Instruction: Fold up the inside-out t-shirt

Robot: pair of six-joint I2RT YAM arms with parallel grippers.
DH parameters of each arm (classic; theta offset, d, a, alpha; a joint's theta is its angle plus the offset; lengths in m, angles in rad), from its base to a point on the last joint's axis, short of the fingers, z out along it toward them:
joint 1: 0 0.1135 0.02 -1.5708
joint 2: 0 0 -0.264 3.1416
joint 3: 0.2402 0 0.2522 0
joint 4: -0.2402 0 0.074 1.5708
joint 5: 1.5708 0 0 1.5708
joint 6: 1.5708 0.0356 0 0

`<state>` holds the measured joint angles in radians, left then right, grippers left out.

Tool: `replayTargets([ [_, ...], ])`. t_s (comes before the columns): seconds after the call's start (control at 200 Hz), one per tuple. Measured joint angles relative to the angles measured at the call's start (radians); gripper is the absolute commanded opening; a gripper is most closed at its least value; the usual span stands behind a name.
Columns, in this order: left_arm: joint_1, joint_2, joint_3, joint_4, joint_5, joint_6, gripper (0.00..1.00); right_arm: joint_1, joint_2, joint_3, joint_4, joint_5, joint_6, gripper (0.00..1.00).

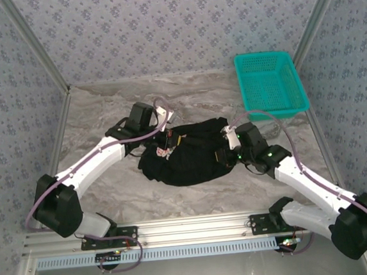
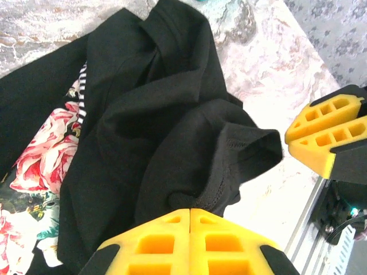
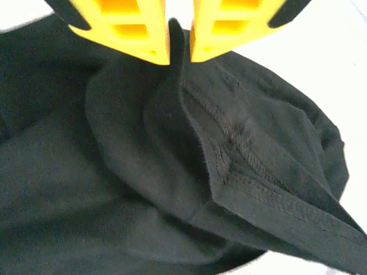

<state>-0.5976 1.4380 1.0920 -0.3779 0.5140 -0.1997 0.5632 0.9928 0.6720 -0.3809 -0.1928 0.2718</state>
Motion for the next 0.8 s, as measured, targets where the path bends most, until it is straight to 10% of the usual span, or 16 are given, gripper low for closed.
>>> replayTargets([
  [0.305, -0.024, -0.038, -0.142, 0.038, 0.061, 0.025, 0.00, 0.022, 0.017, 0.077, -0.011, 0.167, -0.031, 0.42],
  [0.455, -0.212, -0.012, -0.128, 0.069, 0.123, 0.064, 0.00, -0.078, 0.109, 0.160, -0.017, 0.182, -0.024, 0.43],
  [0.605, -0.388, 0.124, 0.005, 0.026, 0.190, 0.147, 0.32, -0.270, 0.200, 0.220, 0.005, 0.146, 0.028, 0.45],
  [0.804, -0.280, 0.091, -0.005, 0.032, 0.143, 0.147, 0.53, -0.289, 0.354, 0.262, 0.039, 0.098, 0.059, 0.66],
])
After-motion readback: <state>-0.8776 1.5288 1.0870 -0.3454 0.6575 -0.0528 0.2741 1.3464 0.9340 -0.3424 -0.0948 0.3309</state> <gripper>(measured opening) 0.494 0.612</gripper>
